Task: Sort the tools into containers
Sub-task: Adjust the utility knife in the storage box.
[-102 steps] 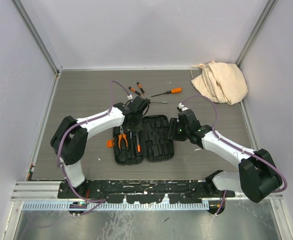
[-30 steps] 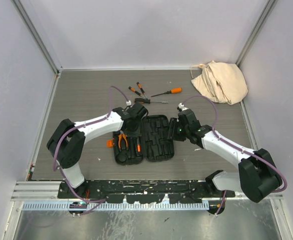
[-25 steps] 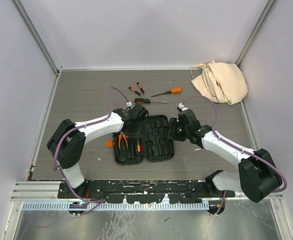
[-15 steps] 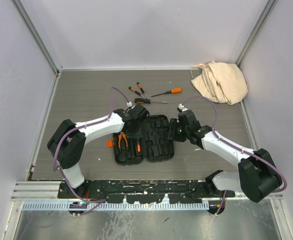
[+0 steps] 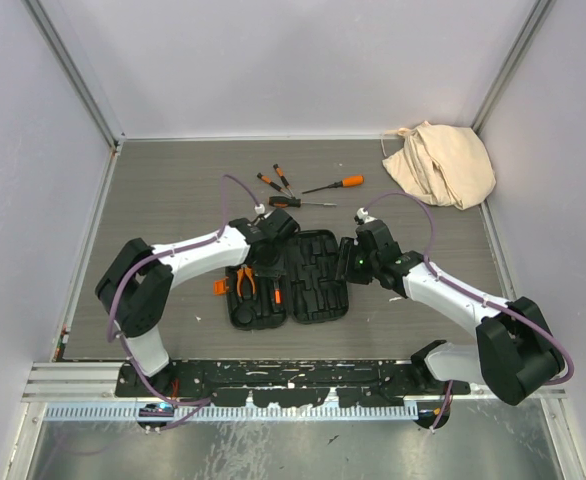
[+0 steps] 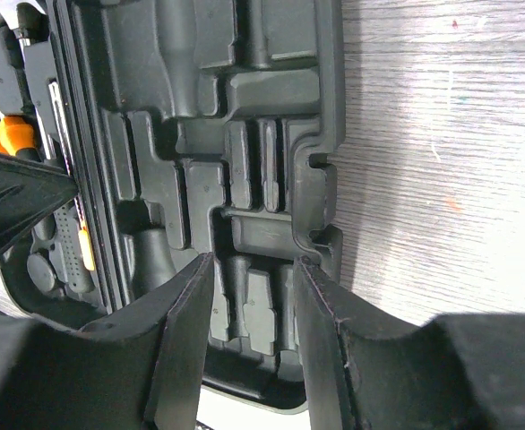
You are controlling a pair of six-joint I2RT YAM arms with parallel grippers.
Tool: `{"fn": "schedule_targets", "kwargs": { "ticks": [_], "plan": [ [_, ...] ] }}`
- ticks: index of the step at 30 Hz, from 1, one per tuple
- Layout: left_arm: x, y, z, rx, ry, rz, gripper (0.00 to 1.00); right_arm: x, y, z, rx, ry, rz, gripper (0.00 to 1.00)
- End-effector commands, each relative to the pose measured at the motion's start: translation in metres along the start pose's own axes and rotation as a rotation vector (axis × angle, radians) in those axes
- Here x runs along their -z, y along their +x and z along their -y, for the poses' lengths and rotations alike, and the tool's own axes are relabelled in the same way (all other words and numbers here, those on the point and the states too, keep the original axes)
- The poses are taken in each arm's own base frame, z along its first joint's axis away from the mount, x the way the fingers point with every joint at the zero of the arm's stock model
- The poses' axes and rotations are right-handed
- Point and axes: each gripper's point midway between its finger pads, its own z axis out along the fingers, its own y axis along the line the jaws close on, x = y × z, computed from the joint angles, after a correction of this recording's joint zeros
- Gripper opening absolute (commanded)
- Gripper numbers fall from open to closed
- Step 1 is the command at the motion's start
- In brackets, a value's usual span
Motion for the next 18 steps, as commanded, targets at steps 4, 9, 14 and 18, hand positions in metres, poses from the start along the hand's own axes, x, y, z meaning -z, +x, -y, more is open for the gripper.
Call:
{"fn": "schedule_targets", "kwargs": {
  "ticks": [4, 9, 14, 18],
  "plan": [
    [-0.012, -0.005, 0.005, -0.004, -0.018, 0.008, 0.09, 0.007, -0.014, -0.014, -0.004, -0.05, 0.055, 0.46],
    [-0.019, 0.004, -0.003, -0.007, -0.052, -0.02, 0.07, 0.006, -0.014, -0.013, -0.004, -0.047, 0.055, 0.46],
    [-0.024, 0.015, -0.011, -0.022, -0.112, -0.051, 0.04, 0.007, -0.015, -0.013, -0.004, -0.045, 0.058, 0.46],
    [-0.032, 0.029, -0.012, -0.046, -0.139, -0.084, 0.02, 0.006, -0.014, -0.012, -0.001, -0.043, 0.056, 0.46]
  ]
}}
